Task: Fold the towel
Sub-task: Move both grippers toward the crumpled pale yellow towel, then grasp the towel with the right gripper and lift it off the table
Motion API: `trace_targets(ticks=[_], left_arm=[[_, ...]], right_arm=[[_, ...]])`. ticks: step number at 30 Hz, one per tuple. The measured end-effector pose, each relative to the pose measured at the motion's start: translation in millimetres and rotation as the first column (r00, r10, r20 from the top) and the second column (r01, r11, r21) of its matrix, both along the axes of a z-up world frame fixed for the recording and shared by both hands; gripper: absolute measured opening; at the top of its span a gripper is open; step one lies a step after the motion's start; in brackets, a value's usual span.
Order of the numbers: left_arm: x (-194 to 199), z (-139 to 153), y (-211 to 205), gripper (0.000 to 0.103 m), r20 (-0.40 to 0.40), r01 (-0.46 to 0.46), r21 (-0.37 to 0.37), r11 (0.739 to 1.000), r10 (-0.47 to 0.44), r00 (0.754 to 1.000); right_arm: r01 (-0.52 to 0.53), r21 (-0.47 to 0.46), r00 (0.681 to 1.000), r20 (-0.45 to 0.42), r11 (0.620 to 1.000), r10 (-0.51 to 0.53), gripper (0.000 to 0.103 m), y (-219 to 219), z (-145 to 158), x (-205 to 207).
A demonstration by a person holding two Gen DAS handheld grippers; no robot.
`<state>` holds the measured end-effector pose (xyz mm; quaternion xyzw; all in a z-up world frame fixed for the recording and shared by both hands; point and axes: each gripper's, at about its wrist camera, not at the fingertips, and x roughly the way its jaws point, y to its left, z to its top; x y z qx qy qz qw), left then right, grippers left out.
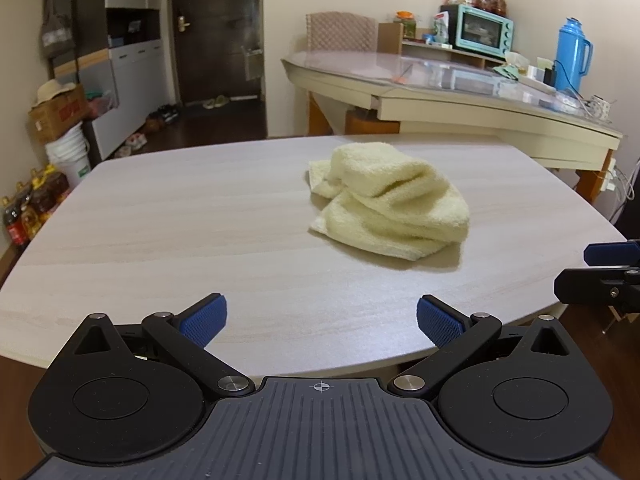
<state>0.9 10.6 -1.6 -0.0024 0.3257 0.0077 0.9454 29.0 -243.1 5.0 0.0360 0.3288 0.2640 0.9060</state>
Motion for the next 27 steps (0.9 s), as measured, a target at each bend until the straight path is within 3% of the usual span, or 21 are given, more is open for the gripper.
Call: trace_targets(ticks=[5,13,27], left_arm=[[4.5,3.6,5.9,0.103,0.02,-0.013,0.023,1.0,0.013,1.0],[20.7,2.6,19.6,0.103,0.021,-0.022,0.028,0.999,0.022,1.0],[41.6,-4.9,32.8,0.103,0.003,-0.028,0.013,1.0,0.028,1.0]], right_arm=[[-0.041,0.004,0.998,0.046,0.999,0.041,0.103,5.4,8.4,9.2],[-0.122,-0.074,0.982,0.137,0.99,0.131,0.102,37.5,30.4,45.9],[-0.21,-0.219,0.955,0.162,0.953,0.248,0.091,99.6,26.2,91.1]])
